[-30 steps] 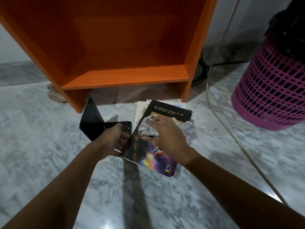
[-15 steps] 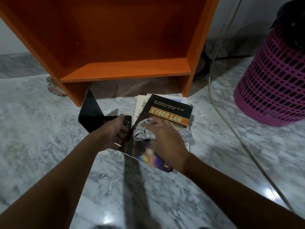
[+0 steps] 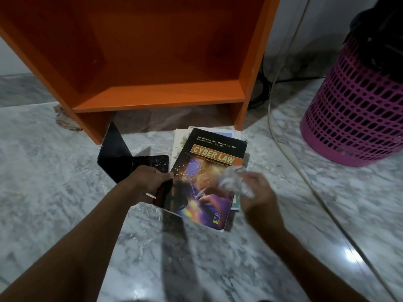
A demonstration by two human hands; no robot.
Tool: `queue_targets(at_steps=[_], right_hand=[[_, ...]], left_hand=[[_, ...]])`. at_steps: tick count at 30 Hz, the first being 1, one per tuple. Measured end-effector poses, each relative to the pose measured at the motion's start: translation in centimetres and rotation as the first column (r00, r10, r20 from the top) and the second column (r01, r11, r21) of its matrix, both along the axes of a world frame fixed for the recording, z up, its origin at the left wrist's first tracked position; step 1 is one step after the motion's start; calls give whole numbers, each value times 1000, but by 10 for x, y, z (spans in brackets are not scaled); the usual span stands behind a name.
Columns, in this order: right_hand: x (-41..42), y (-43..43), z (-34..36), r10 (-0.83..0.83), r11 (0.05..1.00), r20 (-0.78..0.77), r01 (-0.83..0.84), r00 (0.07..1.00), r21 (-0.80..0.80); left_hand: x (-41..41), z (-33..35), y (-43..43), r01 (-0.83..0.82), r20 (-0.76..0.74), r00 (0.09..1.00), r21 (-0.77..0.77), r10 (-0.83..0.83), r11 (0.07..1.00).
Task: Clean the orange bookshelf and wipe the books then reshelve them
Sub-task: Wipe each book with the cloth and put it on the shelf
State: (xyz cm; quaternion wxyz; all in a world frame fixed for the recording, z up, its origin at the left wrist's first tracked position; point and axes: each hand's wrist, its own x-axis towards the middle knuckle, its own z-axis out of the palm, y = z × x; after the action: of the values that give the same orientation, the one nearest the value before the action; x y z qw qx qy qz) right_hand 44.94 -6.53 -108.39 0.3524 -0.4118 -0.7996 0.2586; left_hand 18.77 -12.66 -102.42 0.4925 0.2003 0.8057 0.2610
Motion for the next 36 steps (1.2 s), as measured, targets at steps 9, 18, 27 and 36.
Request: queue_targets(at_steps=[9,18,27,36], right_hand=[[-89,30,53,219,975,244,-207,945,-76],[-120,119,22,-147,989,385,143,911,40],[-57,94,12,-283,950,163,300,945,-85],[-64,62,10,-194,973,124,208,973,-104]], left_hand=[[-3,-3,-5,4,61,998,10,-4,1000],[-7,-8,-14,-22,148,989,53,14,998],[-4,7,-3,22,77,997,1,-22,1000],[18,2,15,52,178,982,31,-57,998]])
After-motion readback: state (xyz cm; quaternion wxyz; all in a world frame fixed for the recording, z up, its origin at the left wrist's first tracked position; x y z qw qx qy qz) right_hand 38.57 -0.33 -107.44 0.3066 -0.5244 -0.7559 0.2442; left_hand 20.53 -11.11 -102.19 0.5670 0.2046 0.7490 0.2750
